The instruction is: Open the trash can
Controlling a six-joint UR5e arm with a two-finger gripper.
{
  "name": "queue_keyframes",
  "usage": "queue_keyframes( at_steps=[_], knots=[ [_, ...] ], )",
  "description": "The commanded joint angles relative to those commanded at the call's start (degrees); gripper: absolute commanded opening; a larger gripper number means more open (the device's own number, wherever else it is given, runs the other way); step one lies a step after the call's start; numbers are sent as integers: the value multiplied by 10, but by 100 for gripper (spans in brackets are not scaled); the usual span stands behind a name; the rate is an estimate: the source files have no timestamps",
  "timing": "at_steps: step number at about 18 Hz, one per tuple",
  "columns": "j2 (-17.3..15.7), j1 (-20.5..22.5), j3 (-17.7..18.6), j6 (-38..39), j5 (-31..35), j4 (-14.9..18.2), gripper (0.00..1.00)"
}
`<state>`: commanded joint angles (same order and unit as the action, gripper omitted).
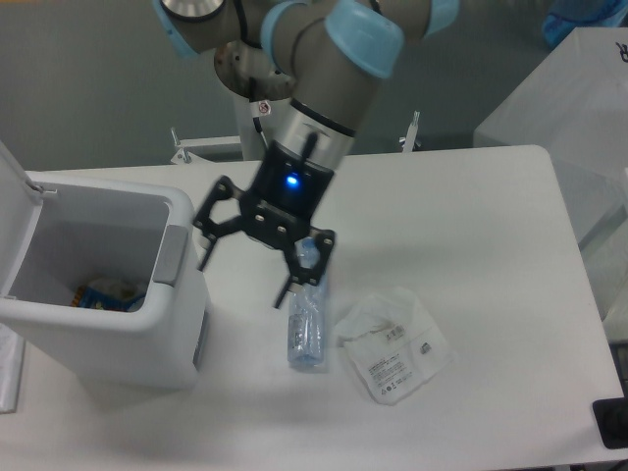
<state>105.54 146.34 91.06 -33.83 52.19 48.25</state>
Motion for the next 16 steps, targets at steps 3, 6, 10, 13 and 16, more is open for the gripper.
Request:
queue_keyframes(
  at_steps=[3,6,10,13,16],
  knots=[
    [48,20,0,-52,68,-2,100],
    [62,55,-11,-111,104,0,100],
    [115,65,-70,-128,144,0,100],
    [123,60,-85,-171,192,0,100],
    [123,56,-80,-251,204,1,100]
  ],
)
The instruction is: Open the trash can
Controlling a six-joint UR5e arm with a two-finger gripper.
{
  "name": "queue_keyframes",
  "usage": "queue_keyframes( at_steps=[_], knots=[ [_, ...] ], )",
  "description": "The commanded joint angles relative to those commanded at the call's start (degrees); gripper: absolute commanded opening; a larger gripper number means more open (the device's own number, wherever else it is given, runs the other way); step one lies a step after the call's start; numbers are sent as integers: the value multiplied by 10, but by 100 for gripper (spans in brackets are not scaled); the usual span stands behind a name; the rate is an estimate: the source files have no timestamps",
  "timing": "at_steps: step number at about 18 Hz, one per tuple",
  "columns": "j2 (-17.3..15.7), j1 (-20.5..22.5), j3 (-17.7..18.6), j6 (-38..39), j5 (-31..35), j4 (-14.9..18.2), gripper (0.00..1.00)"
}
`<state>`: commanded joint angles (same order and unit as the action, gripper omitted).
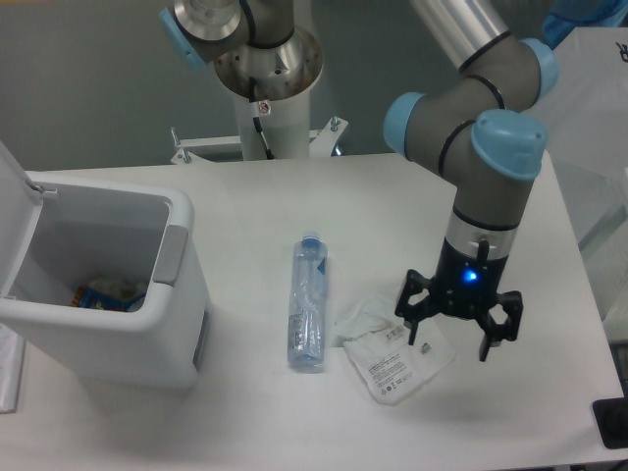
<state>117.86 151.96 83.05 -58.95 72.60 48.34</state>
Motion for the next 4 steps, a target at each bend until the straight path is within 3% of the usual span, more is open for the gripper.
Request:
queue_keyframes(
  at_steps=[4],
  knots=[
    [2,-1,6,-28,4,0,100]
  ],
)
